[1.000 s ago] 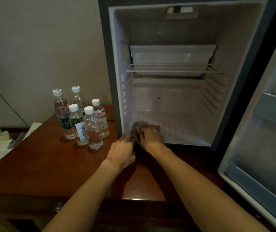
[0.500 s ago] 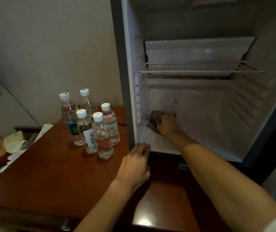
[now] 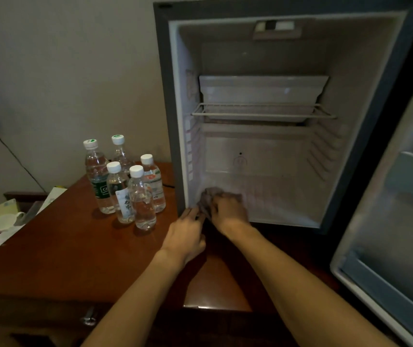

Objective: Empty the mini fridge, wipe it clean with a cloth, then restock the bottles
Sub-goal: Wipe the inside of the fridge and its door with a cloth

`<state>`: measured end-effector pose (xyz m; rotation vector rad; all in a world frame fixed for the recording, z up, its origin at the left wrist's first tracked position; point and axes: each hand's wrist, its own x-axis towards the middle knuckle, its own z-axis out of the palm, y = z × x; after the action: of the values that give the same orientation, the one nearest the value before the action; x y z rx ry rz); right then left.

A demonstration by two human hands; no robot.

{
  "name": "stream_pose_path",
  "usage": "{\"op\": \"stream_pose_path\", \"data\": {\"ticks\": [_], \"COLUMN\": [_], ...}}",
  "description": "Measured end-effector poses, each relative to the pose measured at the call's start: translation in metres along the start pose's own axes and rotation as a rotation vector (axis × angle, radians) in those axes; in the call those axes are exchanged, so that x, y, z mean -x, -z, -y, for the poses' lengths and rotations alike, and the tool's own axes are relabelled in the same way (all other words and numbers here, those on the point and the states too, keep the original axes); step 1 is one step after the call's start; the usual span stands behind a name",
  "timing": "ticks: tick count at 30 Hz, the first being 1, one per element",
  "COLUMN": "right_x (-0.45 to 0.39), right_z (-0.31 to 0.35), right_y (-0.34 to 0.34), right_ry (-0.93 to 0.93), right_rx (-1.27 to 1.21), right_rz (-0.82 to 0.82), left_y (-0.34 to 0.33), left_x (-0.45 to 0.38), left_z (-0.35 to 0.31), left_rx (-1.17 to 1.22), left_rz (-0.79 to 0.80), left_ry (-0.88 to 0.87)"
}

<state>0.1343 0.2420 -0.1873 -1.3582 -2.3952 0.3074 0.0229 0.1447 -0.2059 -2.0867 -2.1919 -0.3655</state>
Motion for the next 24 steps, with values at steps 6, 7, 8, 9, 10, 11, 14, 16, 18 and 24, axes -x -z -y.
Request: {"op": "stream_pose_path", "data": {"ticks": [6,7,8,9,10,11,14,16,18,24], "right_x": [0.022,0.018,0.012,0.008,0.004,-0.001,-0.021,-0.038,-0.056,-0.105], "right_z": [0.003,0.003,0.004,0.004,0.004,0.003,-0.002,-0.006,-0.007,-0.014], "right_y": [-0.006,-0.005,-0.004,-0.002,0.0,0.001,0.0,0.002,0.004,0.004], "right_ry": [0.023,0.011,-0.003,-0.017,-0.021,-0.013,0.051,0.085,0.083,0.035], "right_rx": [0.045,0.054,0.056,0.052,0.054,0.048,-0.023,-0.03,-0.032,-0.05], "right_rz": [-0.046,-0.03,-0.017,-0.008,-0.009,-0.025,-0.079,-0.092,-0.097,-0.084], "left_y": [0.003,0.002,0.001,0.0,-0.001,-0.002,-0.007,-0.012,-0.017,-0.026], "left_x": [0.001,0.001,0.001,0.0,0.0,0.0,0.0,0.0,0.0,-0.002], "left_z": [0.0,0.001,0.001,0.002,0.003,0.003,0.004,0.007,0.01,0.017], "left_rx": [0.007,0.007,0.004,0.002,-0.001,-0.002,0.012,0.013,0.019,0.008], "left_rz": [0.01,0.009,0.007,0.006,0.008,0.007,-0.006,-0.025,-0.038,-0.093], "left_ry": [0.004,0.004,0.003,0.001,0.0,0.0,-0.005,-0.017,-0.036,-0.094]}}
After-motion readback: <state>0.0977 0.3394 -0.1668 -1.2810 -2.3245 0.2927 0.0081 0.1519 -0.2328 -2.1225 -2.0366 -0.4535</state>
